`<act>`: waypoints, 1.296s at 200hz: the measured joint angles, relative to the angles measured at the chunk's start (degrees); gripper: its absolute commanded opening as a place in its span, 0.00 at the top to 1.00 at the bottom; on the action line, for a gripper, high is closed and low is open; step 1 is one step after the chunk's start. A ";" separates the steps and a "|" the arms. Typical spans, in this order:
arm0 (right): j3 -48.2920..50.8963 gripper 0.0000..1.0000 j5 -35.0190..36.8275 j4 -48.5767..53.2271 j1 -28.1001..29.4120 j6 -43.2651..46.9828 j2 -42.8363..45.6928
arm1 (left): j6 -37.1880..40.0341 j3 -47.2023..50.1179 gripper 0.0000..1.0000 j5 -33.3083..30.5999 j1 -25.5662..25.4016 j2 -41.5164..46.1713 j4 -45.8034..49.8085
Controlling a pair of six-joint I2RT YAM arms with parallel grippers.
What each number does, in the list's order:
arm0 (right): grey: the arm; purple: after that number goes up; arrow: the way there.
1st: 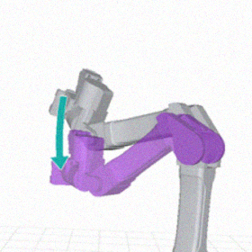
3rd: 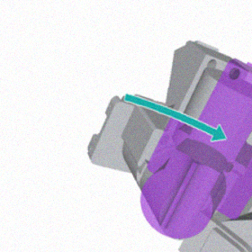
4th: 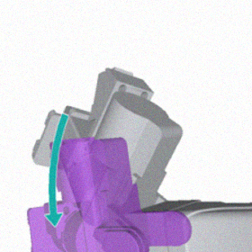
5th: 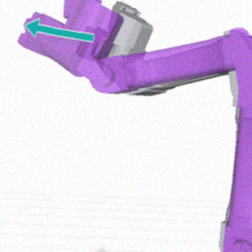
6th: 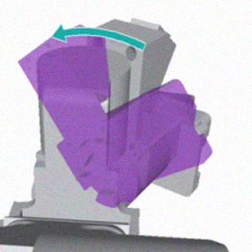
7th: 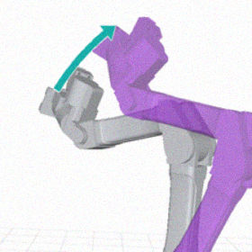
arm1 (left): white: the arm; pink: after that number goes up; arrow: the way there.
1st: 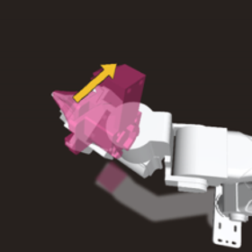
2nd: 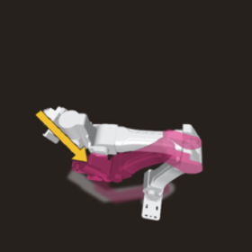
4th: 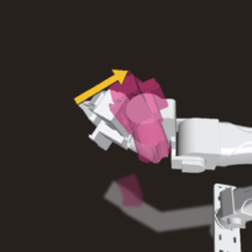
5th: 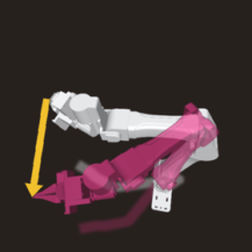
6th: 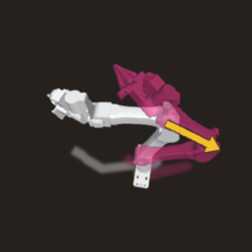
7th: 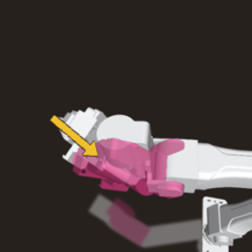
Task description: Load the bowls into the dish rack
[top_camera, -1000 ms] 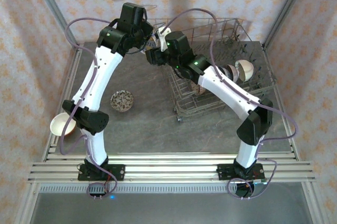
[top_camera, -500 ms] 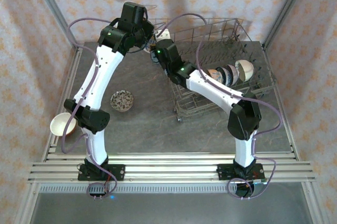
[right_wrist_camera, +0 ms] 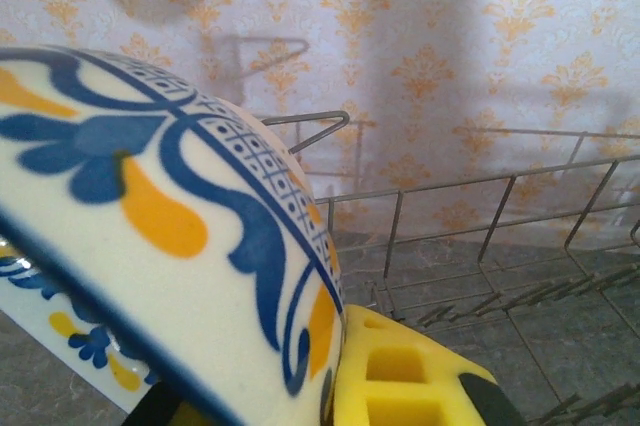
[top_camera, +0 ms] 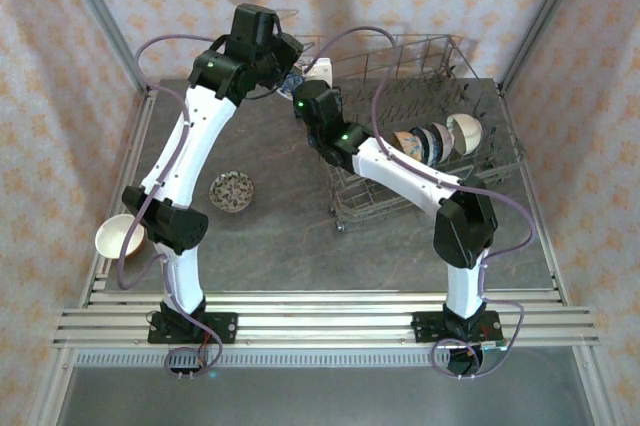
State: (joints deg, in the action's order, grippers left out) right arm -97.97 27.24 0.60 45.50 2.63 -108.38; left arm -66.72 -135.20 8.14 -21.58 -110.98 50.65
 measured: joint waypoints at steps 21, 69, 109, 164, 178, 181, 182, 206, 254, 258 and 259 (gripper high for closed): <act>-1.81 1.00 0.66 4.09 -0.22 -0.31 0.11 | 2.80 -0.35 0.14 -0.02 0.22 -0.02 -1.46; -14.01 1.00 2.58 21.59 -6.01 -5.14 -0.50 | 10.95 -3.02 0.01 -2.25 0.59 0.37 -6.86; -27.63 1.00 8.00 35.56 -12.74 -7.69 -4.98 | 18.10 1.84 0.01 -4.11 2.29 3.74 -11.30; -43.54 1.00 14.67 52.89 -22.47 -9.79 -17.66 | 30.05 10.91 0.01 -6.01 4.76 5.99 -13.00; -44.00 1.00 15.26 55.25 -25.07 -9.94 -19.71 | 32.94 14.93 0.01 -6.38 5.60 6.23 -13.00; -44.00 1.00 15.28 55.74 -25.62 -9.94 -19.98 | 33.62 15.82 0.01 -6.49 5.86 6.23 -13.05; -44.00 1.00 15.30 55.93 -25.83 -9.94 -20.15 | 33.86 16.22 0.01 -6.54 5.99 6.23 -13.03; -43.98 1.00 14.84 57.66 -29.68 -9.62 -22.08 | 37.24 22.08 0.01 -6.80 8.70 6.27 -13.16; -47.54 1.00 15.34 58.55 -34.10 -7.10 -25.59 | 39.93 30.62 0.01 -5.84 12.26 6.27 -14.71; -47.67 1.00 15.43 58.51 -34.32 -6.88 -25.97 | 40.00 30.91 0.01 -5.66 12.26 6.27 -14.78; -47.71 1.00 15.45 58.51 -34.38 -6.86 -26.08 | 40.04 30.95 0.01 -5.62 12.26 6.25 -14.80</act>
State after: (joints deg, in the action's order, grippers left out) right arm -145.69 42.70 59.11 11.11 -4.23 -134.45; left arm -26.68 -104.25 2.52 -9.32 -104.73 35.86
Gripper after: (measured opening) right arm 0.071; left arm 0.991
